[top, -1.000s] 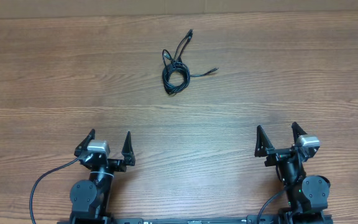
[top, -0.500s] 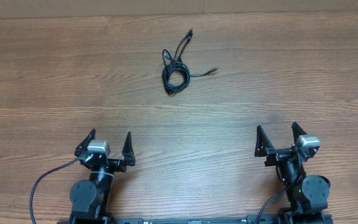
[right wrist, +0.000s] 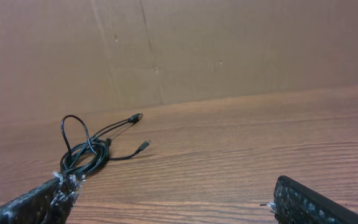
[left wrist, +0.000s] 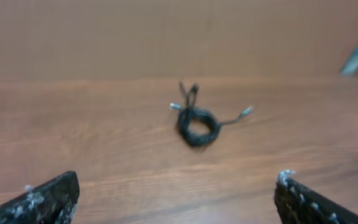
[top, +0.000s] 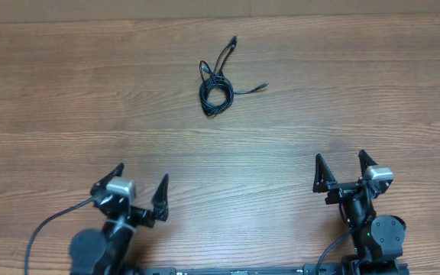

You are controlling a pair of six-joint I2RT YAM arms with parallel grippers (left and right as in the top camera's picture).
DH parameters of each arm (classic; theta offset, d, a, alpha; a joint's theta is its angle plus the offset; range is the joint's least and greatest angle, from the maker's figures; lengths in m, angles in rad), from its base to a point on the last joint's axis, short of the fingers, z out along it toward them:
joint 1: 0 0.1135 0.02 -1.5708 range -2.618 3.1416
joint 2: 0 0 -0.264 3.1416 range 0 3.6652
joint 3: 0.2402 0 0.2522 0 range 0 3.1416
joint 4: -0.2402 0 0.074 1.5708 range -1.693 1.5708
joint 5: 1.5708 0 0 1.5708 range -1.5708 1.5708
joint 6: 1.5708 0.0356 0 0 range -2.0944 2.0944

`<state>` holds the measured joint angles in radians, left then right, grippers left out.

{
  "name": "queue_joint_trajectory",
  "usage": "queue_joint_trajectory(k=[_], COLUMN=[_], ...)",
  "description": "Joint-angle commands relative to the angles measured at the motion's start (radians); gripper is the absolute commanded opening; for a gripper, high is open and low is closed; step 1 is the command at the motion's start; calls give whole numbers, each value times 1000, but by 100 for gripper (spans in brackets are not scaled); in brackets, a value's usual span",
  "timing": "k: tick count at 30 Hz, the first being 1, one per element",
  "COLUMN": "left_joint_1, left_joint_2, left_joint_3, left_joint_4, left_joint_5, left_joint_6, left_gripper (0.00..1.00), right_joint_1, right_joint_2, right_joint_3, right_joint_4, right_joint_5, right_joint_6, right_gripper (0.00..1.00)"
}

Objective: Untangle cables
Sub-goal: 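Move the left gripper forward to the left side of the black cable bundle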

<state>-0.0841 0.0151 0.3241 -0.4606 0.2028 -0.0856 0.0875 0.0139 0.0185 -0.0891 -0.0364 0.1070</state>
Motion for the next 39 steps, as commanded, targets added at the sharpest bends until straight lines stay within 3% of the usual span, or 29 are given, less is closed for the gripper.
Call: queue_joint_trajectory(k=[1, 12, 21, 28, 31, 32, 35, 39], left_joint_1=[5, 5, 5, 5, 5, 5, 5, 5], left_joint_2=[-8, 211, 660, 923, 1024, 1086, 1183, 1336], left_joint_3=[164, 555, 887, 961, 961, 961, 961, 960], left_joint_4=[-68, -224, -572, -688, -685, -686, -658, -650], left_joint_5=[64, 240, 298, 325, 327, 327, 327, 341], left_joint_6=[42, 121, 232, 225, 128, 14, -140, -234], left_gripper=[100, 100, 99, 100, 100, 99, 99, 100], right_joint_1=[8, 8, 8, 8, 8, 8, 8, 8], right_joint_2=[-7, -7, -7, -7, -7, -7, -7, -7], right_joint_3=[-10, -10, -10, -10, -10, -10, -10, -10], right_joint_4=[6, 6, 6, 6, 6, 6, 6, 6], right_joint_5=[10, 10, 10, 10, 10, 10, 10, 10], right_joint_6=[-4, -4, -4, -4, -4, -4, -4, -4], right_gripper=[100, 100, 100, 100, 100, 100, 100, 100])
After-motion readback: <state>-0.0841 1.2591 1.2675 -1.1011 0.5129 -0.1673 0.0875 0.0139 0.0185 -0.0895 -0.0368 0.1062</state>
